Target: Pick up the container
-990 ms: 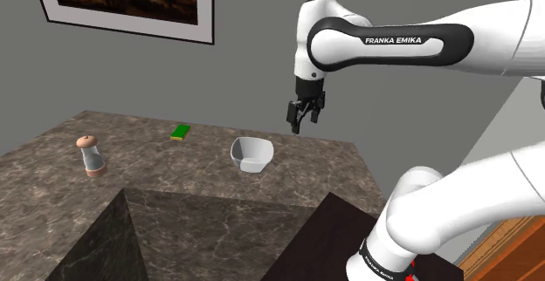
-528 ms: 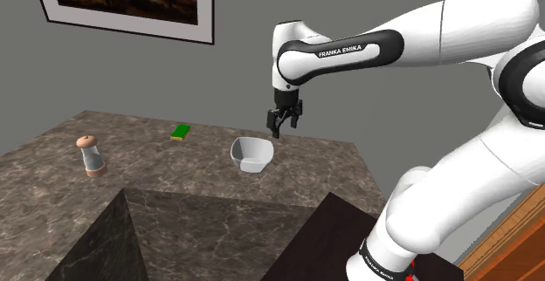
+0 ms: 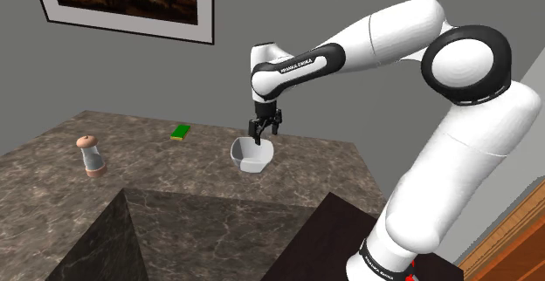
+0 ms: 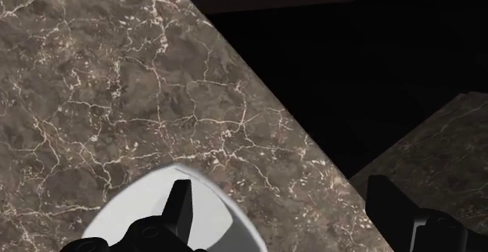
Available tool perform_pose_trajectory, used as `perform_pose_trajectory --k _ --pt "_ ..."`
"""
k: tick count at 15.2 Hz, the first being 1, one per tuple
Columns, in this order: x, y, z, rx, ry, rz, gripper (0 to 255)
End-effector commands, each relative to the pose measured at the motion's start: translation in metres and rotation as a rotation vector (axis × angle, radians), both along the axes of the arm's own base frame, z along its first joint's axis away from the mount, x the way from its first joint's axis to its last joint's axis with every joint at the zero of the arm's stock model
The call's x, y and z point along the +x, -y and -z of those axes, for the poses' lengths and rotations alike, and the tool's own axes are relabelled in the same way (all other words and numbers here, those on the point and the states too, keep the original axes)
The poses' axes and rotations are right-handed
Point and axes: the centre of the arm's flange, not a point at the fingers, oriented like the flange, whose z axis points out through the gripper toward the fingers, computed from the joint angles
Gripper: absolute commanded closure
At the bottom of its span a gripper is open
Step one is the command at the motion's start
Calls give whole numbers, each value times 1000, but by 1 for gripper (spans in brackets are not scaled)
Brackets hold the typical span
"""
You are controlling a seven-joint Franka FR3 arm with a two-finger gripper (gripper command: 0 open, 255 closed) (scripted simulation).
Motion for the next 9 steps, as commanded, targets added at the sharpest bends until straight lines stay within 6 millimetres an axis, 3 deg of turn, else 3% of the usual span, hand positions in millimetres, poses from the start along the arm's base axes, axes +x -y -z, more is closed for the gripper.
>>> perform_pose_trajectory --k 1,9 --pt "20 4 15 2 -5 -5 0" --pt "101 13 86 8 -25 -26 0"
